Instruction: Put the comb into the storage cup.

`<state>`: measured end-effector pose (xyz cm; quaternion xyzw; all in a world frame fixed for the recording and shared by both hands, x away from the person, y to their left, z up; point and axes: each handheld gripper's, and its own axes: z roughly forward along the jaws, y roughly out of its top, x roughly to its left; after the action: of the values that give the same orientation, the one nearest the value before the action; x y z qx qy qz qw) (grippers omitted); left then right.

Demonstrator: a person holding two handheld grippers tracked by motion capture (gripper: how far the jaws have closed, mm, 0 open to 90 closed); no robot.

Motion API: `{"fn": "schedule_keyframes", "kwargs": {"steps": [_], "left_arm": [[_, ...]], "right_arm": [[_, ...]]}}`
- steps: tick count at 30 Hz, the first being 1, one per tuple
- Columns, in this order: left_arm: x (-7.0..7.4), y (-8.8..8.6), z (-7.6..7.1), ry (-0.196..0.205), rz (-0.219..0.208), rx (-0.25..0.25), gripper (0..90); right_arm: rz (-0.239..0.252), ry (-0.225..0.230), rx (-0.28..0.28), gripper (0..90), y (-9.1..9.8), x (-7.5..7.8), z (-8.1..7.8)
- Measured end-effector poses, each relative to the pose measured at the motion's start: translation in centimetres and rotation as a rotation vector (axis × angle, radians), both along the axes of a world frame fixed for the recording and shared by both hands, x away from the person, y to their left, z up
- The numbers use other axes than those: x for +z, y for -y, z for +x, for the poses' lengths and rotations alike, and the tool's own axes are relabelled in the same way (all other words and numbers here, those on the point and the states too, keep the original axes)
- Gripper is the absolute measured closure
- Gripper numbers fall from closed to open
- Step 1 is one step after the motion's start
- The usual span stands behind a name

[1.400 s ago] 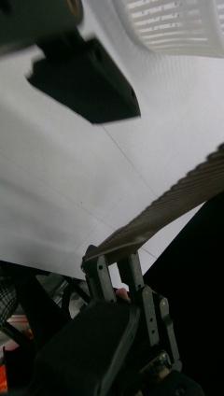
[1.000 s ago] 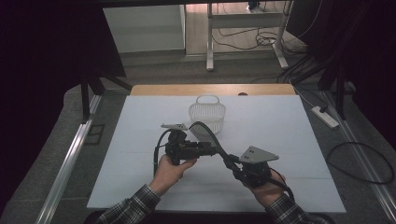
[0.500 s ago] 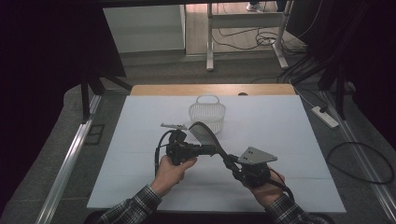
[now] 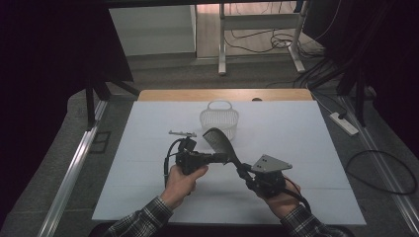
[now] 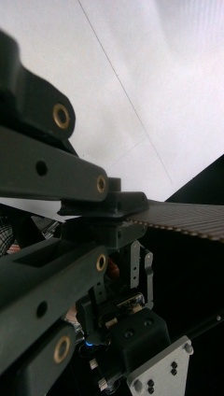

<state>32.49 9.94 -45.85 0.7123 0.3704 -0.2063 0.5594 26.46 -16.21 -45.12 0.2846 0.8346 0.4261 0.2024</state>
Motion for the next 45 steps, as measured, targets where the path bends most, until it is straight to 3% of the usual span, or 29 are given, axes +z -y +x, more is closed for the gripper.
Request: {"fn": "schedule_keyframes", "kwargs": {"steps": [6, 19, 37, 45], "left_arm": [[0.1, 0.0, -0.1, 0.019, 0.002, -0.004, 87.6], [0.5, -0.4, -0.1, 0.052, 0.014, 0.012, 87.5], [1.3, -0.7, -0.3, 0.130, 0.079, 0.023, 87.5], [1.6, -1.0, -0.3, 0.157, 0.103, 0.025, 87.4]], "right_arm": [[0.004, -0.005, 0.004, 70.8, 0.0, 0.0, 0.0], [0.000, -0.030, 0.026, 52.2, -0.1, -0.2, 0.2], [0.035, -0.140, 0.045, 31.4, 0.8, -0.1, 1.0], [0.022, -0.190, 0.050, 21.2, 1.0, -0.4, 1.3]]}}
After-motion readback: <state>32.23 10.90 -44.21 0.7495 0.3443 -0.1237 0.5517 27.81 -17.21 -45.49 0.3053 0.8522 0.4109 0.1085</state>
